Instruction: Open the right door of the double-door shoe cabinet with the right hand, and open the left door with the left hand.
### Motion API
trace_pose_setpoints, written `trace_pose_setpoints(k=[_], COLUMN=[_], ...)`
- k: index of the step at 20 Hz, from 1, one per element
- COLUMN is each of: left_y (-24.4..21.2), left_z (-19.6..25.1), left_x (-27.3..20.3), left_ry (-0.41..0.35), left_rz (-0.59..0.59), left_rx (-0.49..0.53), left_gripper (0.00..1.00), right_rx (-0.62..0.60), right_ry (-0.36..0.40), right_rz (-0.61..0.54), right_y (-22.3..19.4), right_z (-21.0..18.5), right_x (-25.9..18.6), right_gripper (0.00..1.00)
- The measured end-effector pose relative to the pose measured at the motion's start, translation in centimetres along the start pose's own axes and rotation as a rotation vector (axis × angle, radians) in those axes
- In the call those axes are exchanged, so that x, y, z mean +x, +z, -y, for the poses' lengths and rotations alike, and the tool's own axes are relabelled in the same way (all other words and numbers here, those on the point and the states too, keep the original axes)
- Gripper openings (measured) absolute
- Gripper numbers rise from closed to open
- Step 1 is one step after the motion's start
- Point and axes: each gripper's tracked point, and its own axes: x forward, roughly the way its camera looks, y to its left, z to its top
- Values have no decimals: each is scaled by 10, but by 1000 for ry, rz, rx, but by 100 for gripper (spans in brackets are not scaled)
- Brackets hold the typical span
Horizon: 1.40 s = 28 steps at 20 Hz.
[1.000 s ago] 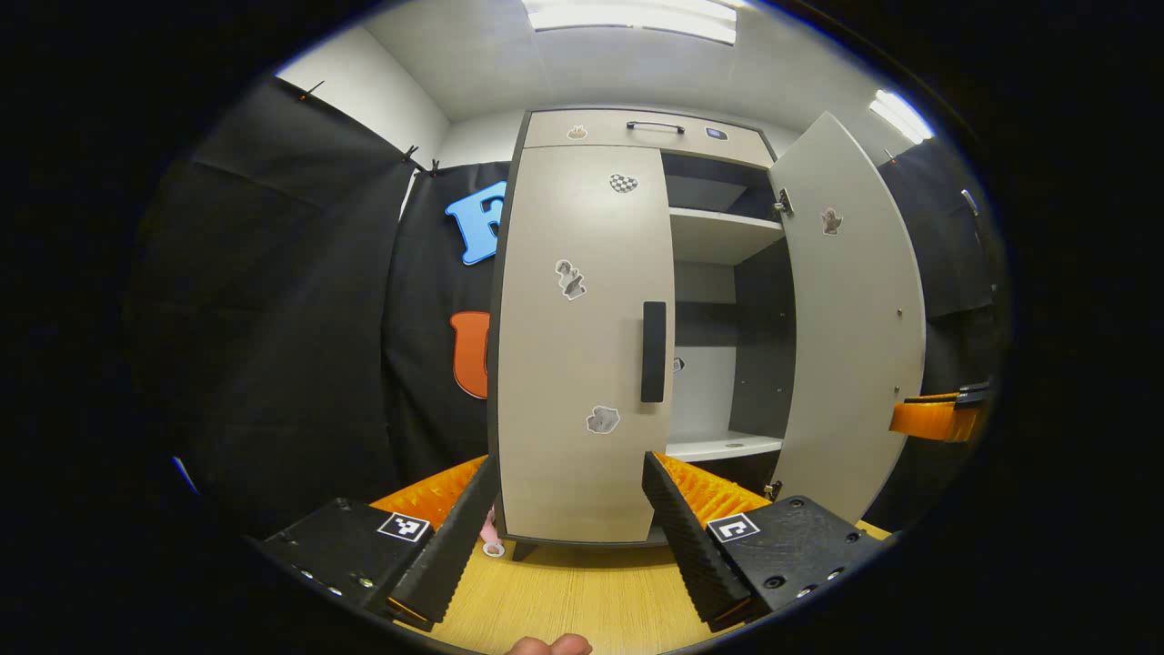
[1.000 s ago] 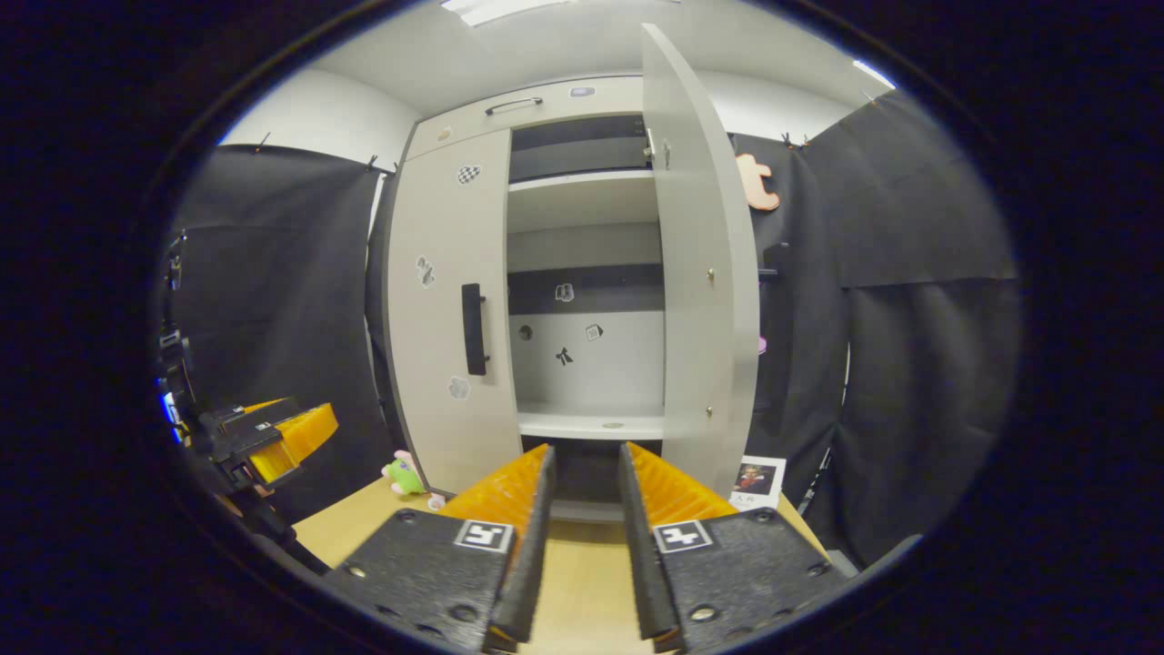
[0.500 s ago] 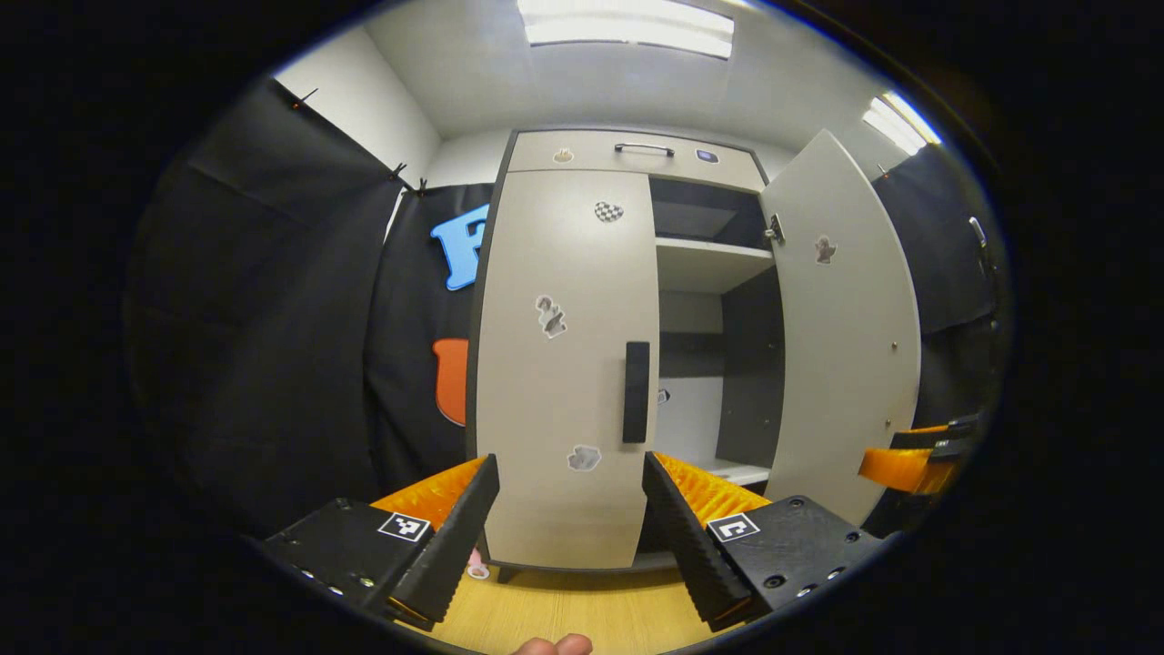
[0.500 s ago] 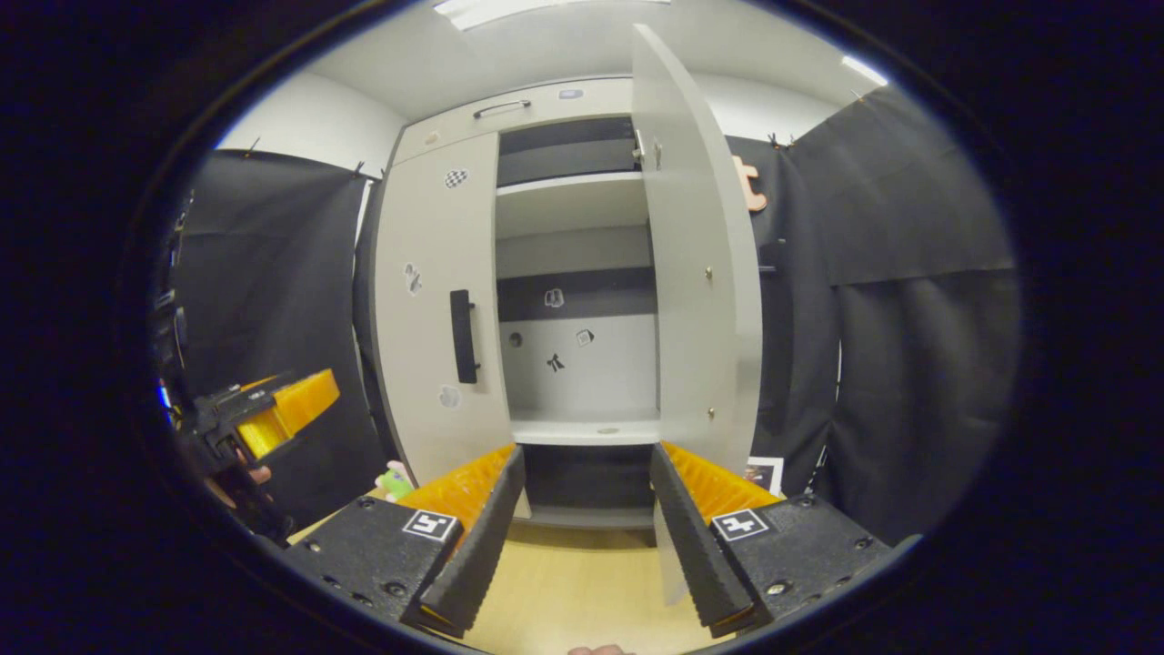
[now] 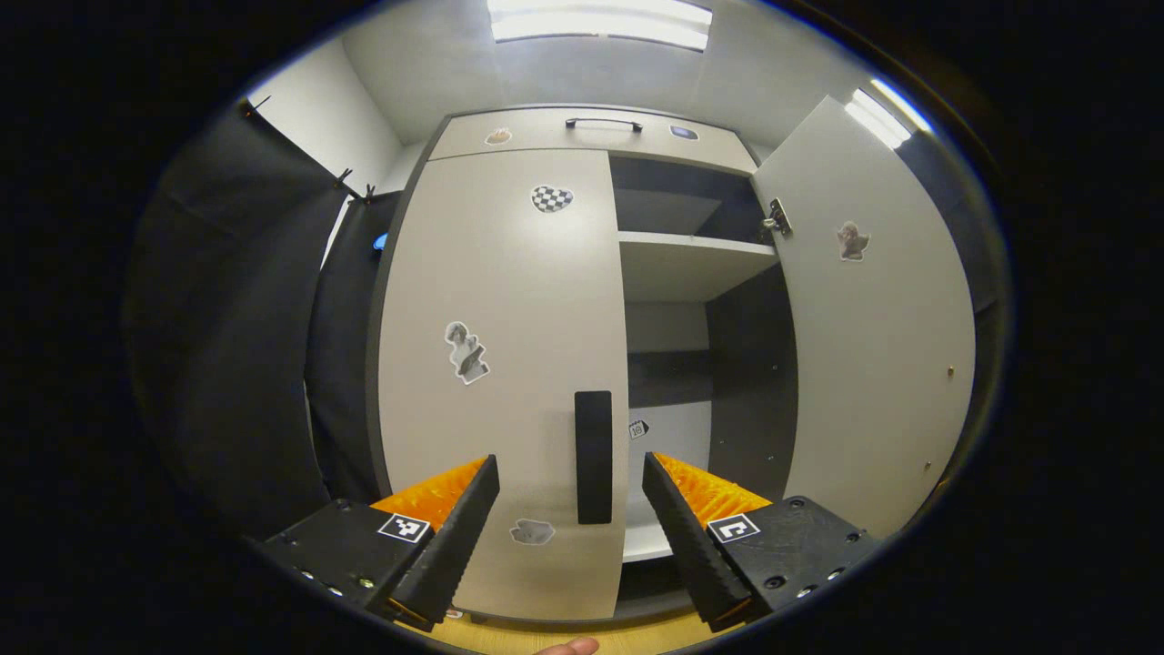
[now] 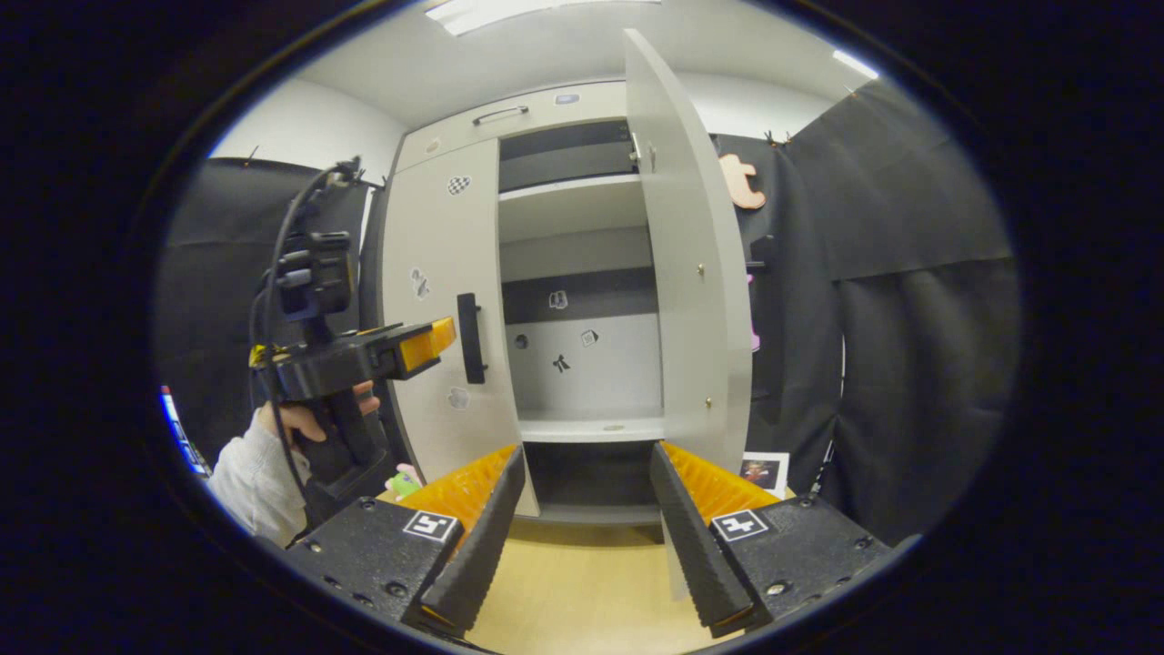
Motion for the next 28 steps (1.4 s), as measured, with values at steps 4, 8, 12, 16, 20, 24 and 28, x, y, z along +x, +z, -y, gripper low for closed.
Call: trace_pose_setpoints(k=[4,8,12,16,20,24,28], left_y=[-22,-45,-46,-36,-35,-35,-30], left_z=[6,6,5,-1,-1,3,6], left_x=[39,63,73,78,79,78,76], left_ry=[23,43,52,70,71,46,33], left_rz=[-72,-131,-136,-111,-109,-112,-96], left_rx=[59,46,1,-10,-8,-18,-34], left_gripper=[96,97,97,96,96,95,33], right_rx=[-6,-23,-26,-26,-26,-29,-37], right_ry=[-19,-28,-20,-13,-2,10,7], right_rz=[-12,-18,-21,-32,-26,-28,-27], right_y=[0,1,-1,-2,-1,-3,-4], right_z=[14,24,26,26,24,22,23], right_x=[0,2,7,15,20,24,22], right_gripper=[87,87,85,87,87,87,87])
